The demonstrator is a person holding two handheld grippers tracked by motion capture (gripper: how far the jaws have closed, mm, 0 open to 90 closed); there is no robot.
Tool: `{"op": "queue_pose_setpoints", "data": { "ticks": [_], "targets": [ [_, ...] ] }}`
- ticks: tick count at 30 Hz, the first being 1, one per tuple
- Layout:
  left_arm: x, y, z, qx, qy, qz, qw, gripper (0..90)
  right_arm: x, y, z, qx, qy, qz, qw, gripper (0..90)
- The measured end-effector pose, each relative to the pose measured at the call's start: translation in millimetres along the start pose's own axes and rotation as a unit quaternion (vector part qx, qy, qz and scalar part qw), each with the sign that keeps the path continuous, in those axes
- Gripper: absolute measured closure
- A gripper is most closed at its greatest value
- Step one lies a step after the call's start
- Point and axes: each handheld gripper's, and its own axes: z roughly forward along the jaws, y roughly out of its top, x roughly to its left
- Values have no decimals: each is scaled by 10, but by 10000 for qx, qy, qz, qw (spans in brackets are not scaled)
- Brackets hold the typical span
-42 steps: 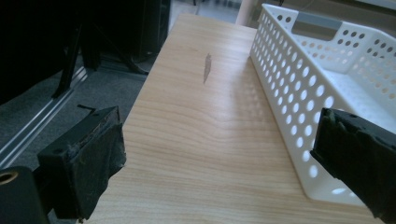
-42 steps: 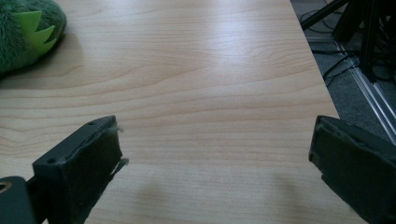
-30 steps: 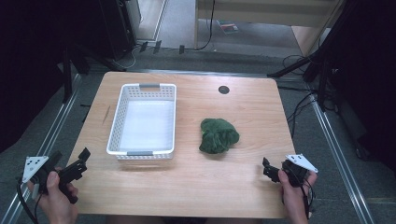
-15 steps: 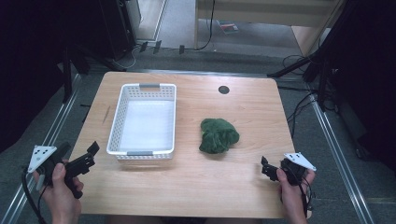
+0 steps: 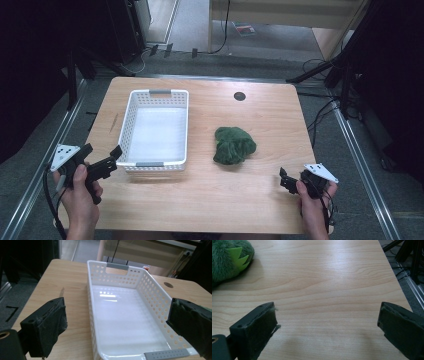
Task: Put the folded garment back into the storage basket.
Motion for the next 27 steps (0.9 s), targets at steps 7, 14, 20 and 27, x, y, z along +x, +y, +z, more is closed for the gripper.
{"op": "queue_pose_setpoints", "data": {
  "ticks": [7,14,20,27],
  "targets": [
    [-227,35,156,99,-244,140,9996,26,1,0,0,6,0,-5,10000,25],
    [-408,40,276,189,-429,246,9986,26,0,0,1,9,2,-4,10000,25],
    [-551,47,358,236,-571,295,9976,26,2,0,2,11,13,-1,10000,25],
    [-748,59,458,298,-761,397,9959,26,1,0,3,7,10,2,10000,25]
  ]
}}
